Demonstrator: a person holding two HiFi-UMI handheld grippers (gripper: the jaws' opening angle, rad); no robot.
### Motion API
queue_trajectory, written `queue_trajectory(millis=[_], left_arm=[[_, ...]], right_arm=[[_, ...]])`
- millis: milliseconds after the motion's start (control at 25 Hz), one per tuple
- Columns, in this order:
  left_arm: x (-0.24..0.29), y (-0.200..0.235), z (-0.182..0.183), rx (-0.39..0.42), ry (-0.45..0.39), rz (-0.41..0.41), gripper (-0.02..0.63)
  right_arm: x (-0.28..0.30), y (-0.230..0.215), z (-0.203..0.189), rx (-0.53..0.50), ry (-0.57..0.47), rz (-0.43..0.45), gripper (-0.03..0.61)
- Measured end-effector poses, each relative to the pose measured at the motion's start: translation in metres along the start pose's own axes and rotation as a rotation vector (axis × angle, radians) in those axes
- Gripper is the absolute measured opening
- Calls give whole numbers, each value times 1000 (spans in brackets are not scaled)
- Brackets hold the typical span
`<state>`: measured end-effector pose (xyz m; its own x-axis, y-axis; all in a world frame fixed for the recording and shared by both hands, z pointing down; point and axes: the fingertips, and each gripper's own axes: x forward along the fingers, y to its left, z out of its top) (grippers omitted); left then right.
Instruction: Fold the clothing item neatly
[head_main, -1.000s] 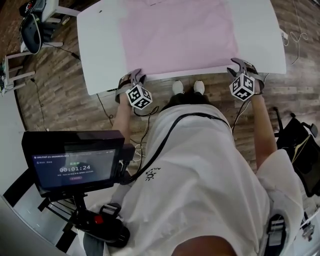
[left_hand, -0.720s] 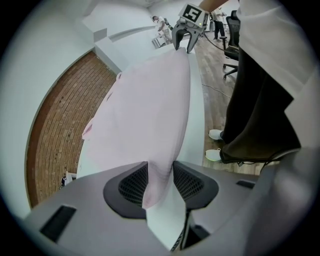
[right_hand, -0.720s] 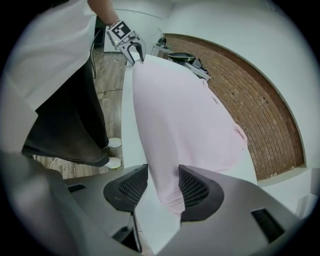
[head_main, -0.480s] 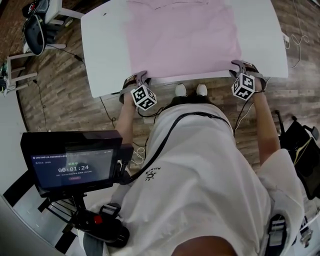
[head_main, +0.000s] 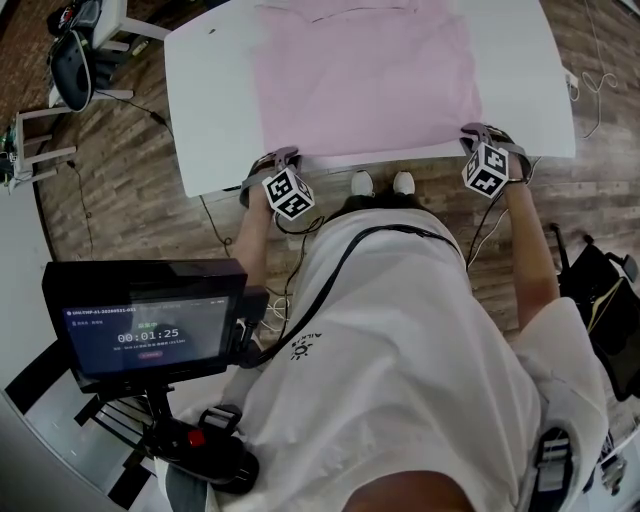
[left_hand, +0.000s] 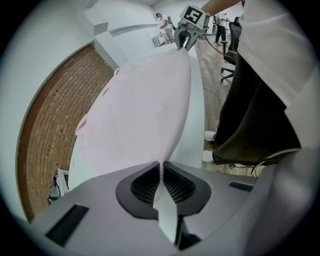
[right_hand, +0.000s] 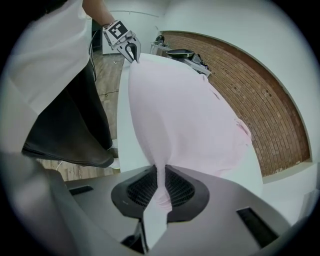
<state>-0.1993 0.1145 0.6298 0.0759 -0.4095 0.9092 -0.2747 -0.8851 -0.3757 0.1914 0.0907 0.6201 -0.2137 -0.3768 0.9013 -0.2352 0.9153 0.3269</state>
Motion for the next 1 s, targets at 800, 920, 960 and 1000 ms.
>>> queue_trajectory(millis=[800, 920, 960, 1000], left_arm=[[-32, -13, -6, -20, -55, 34, 20], [-42, -21, -4, -17, -65, 34, 20], [-45, -23, -4, -16, -68, 32, 20], [-49, -26, -4, -16, -71, 30, 20]], right_arm=[[-29, 10, 5, 55, -44, -72, 35], [-33, 15, 2, 53, -42, -75, 35], [-35, 17, 2, 54, -44, -76, 35], [-37, 19, 1, 55, -45, -75, 35]])
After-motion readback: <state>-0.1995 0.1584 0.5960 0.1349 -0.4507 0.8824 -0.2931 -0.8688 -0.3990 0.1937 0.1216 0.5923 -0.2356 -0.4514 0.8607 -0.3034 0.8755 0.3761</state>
